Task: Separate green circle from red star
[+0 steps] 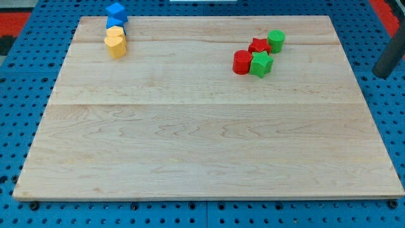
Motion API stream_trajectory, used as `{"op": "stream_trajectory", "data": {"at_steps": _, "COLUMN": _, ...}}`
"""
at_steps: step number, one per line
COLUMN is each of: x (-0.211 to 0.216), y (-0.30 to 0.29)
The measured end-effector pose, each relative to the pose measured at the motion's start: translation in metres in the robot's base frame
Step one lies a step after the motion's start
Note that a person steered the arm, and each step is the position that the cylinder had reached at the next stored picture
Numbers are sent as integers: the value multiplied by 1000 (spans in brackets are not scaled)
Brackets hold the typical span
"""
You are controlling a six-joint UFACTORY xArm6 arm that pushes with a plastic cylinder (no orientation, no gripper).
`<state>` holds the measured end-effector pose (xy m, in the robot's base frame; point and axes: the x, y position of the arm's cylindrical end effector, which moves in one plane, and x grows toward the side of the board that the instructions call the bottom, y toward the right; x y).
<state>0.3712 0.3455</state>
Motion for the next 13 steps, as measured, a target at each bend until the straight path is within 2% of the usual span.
{"op": "stream_trajectory", "data": {"at_steps": 2, "x": -45, "y": 0}}
{"op": "stream_trajectory", "data": {"at_steps": 4, "x": -60, "y": -4}}
{"op": "stream_trajectory", "data": {"at_steps": 6, "x": -133, "y": -48}}
{"op": "stream_trajectory", "data": {"at_steps": 7, "x": -145, "y": -53}}
{"op": "stream_trajectory", "data": {"at_steps": 8, "x": -143, "y": -64}}
{"op": "stream_trajectory", "data": {"at_steps": 10, "x": -122, "y": -146}}
{"op": "stream_trajectory", "data": {"at_steps": 12, "x": -93, "y": -108}}
{"op": "stream_trajectory", "data": {"at_steps": 13, "x": -93, "y": -187}}
